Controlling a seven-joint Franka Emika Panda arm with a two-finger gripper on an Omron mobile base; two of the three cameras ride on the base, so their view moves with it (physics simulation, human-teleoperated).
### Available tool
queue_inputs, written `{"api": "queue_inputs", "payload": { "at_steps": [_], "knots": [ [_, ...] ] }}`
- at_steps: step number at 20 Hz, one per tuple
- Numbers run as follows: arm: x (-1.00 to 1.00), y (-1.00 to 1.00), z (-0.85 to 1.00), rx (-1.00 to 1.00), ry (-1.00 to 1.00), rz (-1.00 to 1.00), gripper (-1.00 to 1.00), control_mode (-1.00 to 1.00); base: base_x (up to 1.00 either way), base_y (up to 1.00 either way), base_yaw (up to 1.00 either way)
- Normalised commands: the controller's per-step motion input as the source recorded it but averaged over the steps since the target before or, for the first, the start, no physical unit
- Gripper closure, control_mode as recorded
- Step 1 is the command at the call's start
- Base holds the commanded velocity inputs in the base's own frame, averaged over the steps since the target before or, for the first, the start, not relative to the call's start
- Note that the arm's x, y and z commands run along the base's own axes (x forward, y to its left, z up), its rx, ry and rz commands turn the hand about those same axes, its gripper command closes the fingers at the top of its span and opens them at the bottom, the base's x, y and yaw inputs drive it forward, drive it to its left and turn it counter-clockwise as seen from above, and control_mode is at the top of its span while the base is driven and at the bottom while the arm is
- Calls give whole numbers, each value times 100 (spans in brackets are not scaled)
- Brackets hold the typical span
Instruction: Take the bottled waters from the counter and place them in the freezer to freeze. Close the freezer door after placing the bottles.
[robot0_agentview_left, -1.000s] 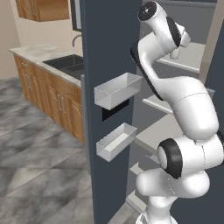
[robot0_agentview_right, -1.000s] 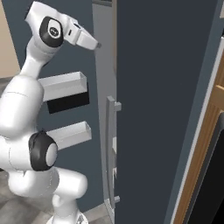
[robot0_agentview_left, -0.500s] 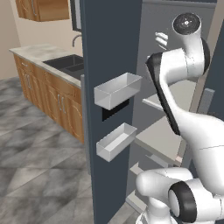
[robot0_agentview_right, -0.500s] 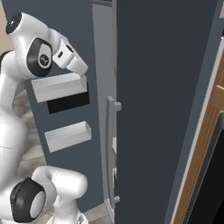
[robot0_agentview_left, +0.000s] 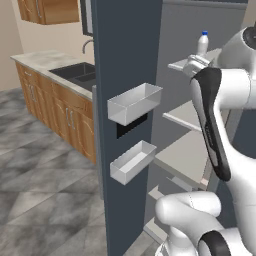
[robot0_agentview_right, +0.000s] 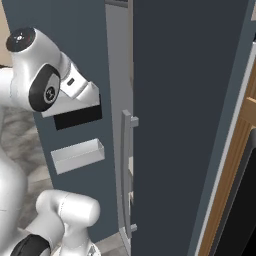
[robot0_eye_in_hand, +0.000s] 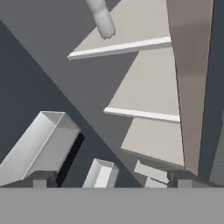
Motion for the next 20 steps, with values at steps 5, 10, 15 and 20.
{"api": "queue_inputs", "payload": {
  "at_steps": [5, 10, 15, 20],
  "knots": [
    [-57, 6, -49, -7, 29, 20, -100, -100, 0, 0, 0],
    [-51, 6, -81, 0, 21, 20, -100, -100, 0, 0, 0],
    [-17, 4, -80, -10, 8, 26, -100, -100, 0, 0, 0],
    [-3, 3, -92, -18, 17, 19, -100, -100, 0, 0, 0]
  ]
}}
